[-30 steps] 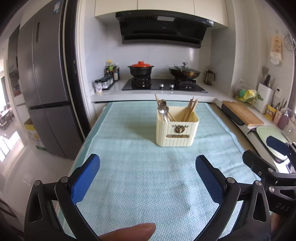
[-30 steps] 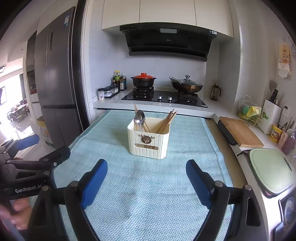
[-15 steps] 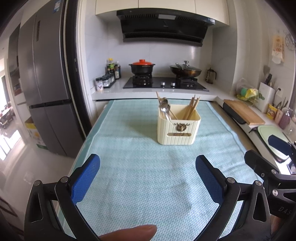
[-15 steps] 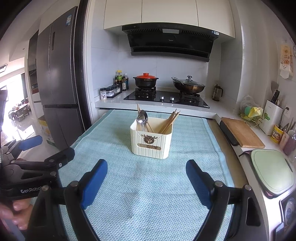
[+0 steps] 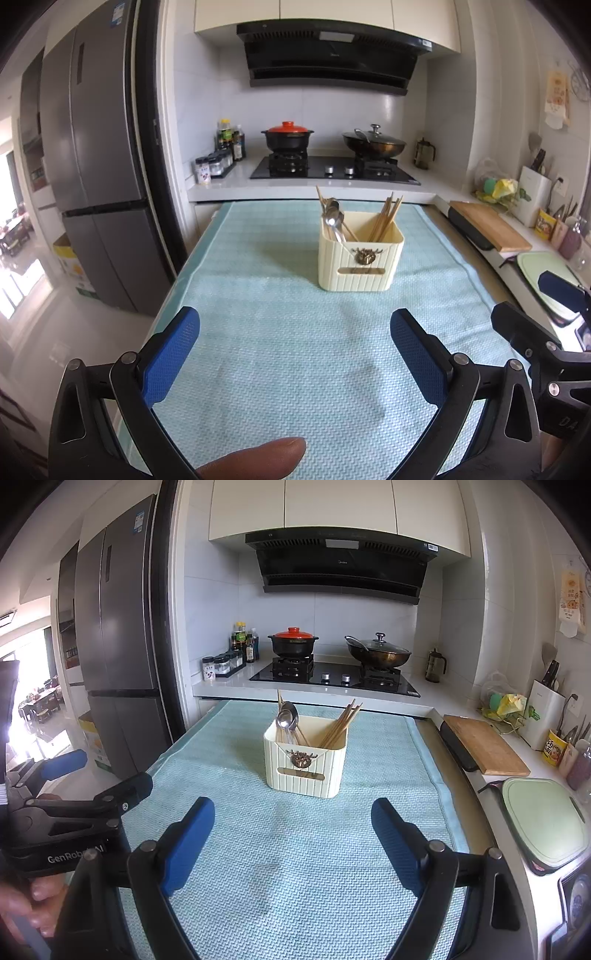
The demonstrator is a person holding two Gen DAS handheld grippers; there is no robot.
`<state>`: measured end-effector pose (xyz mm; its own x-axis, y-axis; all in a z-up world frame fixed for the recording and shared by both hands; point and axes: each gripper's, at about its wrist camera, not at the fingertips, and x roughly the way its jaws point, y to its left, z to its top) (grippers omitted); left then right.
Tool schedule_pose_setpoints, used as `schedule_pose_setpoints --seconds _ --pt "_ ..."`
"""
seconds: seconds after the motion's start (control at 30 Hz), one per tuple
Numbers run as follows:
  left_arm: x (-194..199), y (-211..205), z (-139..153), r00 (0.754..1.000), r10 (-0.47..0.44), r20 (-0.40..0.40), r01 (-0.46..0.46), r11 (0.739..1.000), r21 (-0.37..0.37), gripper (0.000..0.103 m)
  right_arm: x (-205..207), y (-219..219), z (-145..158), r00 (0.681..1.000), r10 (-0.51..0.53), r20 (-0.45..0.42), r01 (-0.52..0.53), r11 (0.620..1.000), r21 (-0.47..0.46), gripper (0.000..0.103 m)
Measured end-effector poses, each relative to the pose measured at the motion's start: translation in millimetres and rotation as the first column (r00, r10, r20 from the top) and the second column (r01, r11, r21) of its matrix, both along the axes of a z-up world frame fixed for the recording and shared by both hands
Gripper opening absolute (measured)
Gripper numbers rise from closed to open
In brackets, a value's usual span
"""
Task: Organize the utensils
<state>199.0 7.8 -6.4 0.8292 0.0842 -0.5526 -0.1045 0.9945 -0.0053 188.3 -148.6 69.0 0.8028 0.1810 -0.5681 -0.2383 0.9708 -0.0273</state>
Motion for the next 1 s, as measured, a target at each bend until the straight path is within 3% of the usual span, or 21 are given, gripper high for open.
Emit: schedule_pose_setpoints --seconds 1.0 --pt "-3.4 -3.2 5.4 1.000 -0.007 0.000 0.007 1.000 -0.006 0.103 -2.4 2.0 4.3 1.000 0.005 -0.002 -0.005 1.000 -0.003 0.089"
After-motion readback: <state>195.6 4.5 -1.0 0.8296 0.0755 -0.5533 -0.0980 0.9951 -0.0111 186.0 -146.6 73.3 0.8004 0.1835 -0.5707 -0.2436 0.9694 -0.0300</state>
